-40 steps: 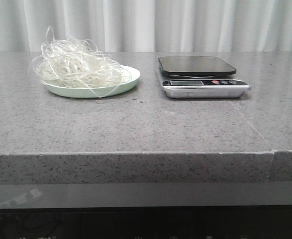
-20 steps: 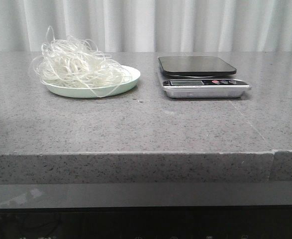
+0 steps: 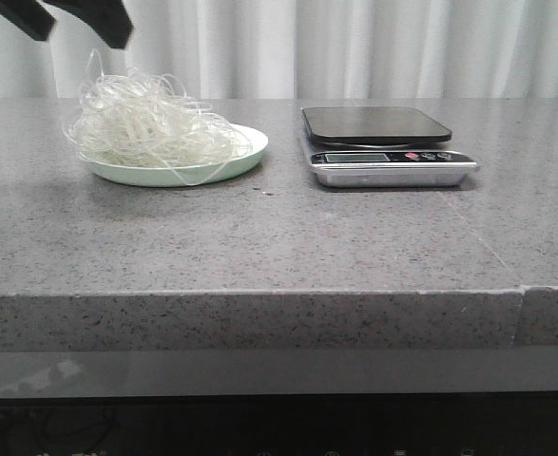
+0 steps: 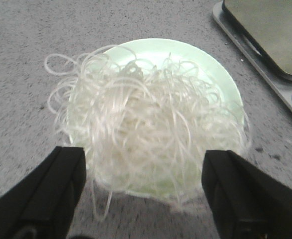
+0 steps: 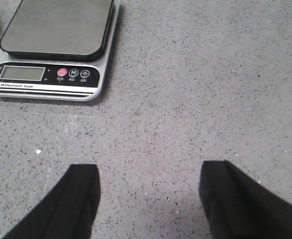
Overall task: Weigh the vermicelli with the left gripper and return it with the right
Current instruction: 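Lower the left gripper into the vermicelli pile on the green plate, then close the left gripper on the vermicelli and lift it off the plate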
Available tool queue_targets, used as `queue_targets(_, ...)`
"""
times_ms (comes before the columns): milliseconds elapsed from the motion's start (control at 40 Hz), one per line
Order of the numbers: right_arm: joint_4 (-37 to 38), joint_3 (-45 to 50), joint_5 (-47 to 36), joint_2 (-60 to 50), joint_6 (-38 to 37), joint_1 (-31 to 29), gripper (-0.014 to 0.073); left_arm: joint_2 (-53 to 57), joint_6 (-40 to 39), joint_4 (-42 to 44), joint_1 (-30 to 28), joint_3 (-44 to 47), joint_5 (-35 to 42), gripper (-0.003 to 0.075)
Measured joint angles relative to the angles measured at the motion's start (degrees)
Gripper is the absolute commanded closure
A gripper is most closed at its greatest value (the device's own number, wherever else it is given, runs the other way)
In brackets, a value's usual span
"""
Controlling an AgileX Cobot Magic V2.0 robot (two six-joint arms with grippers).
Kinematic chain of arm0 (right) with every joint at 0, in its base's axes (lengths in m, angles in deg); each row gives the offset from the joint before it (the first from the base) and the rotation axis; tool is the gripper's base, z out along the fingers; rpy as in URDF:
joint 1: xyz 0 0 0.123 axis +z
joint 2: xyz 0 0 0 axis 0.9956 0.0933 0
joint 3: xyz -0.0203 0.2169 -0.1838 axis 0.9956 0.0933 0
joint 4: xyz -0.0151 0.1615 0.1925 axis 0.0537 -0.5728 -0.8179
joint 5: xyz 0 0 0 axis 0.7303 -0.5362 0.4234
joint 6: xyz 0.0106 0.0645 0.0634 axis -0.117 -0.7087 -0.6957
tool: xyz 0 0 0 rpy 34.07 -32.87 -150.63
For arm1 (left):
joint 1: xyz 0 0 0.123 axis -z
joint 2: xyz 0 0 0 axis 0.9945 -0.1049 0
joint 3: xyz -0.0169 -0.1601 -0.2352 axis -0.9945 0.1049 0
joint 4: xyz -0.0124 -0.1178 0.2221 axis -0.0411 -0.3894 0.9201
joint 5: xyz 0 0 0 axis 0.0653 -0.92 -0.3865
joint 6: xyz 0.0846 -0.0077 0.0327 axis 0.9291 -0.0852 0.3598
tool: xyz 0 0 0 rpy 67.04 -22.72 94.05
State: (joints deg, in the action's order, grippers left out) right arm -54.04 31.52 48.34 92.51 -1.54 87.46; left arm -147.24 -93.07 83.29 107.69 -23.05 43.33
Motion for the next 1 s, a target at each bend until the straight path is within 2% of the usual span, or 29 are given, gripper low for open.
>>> queue_targets(250, 0.0, 0.0, 0.0, 0.0, 0.0, 0.0, 0.0046, -10.6, 0.0, 0.2, 0.0, -7.3, 0.4, 0.0155)
queue_targets(500, 0.0, 0.0, 0.0, 0.0, 0.0, 0.0, 0.0046, -15.1, 0.1, 0.5, 0.0, -8.6, 1.4, 0.0166)
queue_targets(550, 0.0, 0.0, 0.0, 0.0, 0.0, 0.0, 0.0046, -15.5, 0.1, 0.6, 0.0, -8.7, 1.4, 0.0198)
queue_targets(775, 0.0, 0.0, 0.0, 0.0, 0.0, 0.0, 0.0046, -15.9, 0.1, 0.7, 0.0, -8.9, 1.5, 0.0468)
queue_targets(925, 0.0, 0.0, 0.0, 0.0, 0.0, 0.0, 0.0046, -15.9, 0.1, 0.7, 0.0, -9.0, 1.5, 0.0565)
queue_targets(1000, 0.0, 0.0, 0.0, 0.0, 0.0, 0.0, 0.0046, -15.9, 0.1, 0.7, 0.0, -9.0, 1.5, 0.0566)
